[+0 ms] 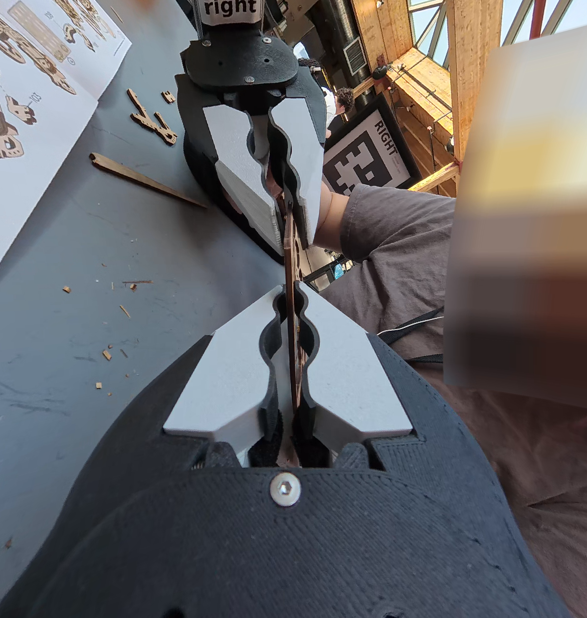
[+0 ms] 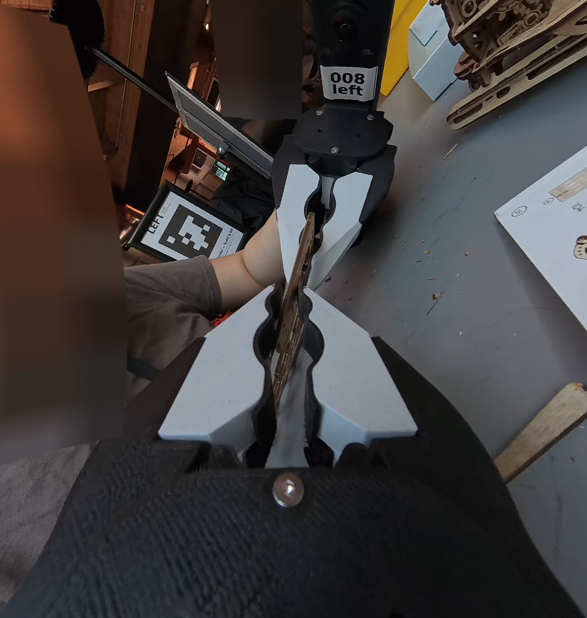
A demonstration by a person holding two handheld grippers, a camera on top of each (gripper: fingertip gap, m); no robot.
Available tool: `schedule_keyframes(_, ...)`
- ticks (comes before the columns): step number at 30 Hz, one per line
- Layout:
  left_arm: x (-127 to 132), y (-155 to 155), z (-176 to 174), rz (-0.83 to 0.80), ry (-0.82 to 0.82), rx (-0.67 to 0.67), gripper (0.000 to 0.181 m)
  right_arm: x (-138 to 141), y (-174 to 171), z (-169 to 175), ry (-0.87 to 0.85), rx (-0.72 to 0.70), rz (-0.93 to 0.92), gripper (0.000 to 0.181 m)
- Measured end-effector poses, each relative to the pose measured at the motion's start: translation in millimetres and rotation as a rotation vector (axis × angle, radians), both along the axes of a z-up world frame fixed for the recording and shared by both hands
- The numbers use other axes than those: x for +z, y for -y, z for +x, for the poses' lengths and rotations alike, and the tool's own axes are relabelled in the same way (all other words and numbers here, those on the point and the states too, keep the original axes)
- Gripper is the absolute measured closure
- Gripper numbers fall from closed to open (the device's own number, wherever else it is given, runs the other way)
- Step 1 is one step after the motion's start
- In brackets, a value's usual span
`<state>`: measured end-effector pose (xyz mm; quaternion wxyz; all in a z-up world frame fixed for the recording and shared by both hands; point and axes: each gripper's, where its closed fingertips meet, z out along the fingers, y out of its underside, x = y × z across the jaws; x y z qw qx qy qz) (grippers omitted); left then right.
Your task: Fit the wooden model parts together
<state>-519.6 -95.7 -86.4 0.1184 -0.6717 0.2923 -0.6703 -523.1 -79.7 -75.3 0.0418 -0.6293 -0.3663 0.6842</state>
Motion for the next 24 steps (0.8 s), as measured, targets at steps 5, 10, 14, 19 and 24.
schedule_keyframes(5, 1, 0, 0, -0.020, 0.012, -0.007, 0.181, 1, 0, 1, -0.005, 0.012, -0.041, 0.175)
schedule_keyframes(10, 2, 3, 2, 0.001, 0.014, -0.020, 0.181, 4, 3, 1, -0.034, 0.034, -0.072, 0.173)
schedule_keyframes(14, 7, 4, 2, -0.002, 0.037, -0.026, 0.181, 11, 6, 1, -0.081, 0.050, -0.078, 0.171)
schedule_keyframes(19, 9, 0, 0, -0.011, 0.051, 0.000, 0.181, 13, 2, 0, -0.099, 0.021, -0.021, 0.169)
schedule_keyframes(24, 9, 3, 1, -0.004, 0.050, -0.016, 0.181, 13, 7, 1, -0.094, 0.062, -0.057, 0.169)
